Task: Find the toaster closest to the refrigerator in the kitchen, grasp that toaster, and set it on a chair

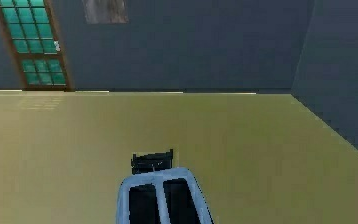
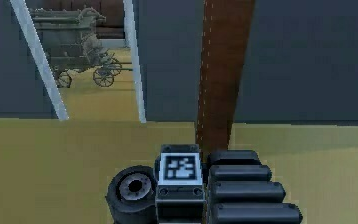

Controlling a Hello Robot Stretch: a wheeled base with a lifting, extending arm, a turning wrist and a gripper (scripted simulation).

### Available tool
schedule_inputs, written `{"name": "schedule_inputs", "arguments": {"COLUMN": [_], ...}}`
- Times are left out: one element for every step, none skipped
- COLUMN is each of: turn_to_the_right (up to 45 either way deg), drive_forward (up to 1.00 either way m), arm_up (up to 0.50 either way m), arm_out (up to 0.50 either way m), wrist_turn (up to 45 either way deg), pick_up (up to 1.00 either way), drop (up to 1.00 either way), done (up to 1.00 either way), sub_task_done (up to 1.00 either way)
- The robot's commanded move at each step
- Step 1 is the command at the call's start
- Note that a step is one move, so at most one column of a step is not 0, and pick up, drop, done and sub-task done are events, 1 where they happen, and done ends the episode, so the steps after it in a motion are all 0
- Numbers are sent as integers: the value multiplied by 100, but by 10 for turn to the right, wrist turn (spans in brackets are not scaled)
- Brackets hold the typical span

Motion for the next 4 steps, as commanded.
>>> {"name": "schedule_inputs", "arguments": {"turn_to_the_right": [0,0,-450,-360], "drive_forward": [30,15,0,0], "arm_up": [0,0,0,0], "arm_out": [0,0,0,0], "wrist_turn": [0,0,0,0], "pick_up": [0,0,0,0], "drop": [0,0,0,0], "done": [0,0,0,0], "sub_task_done": [0,0,0,0]}}
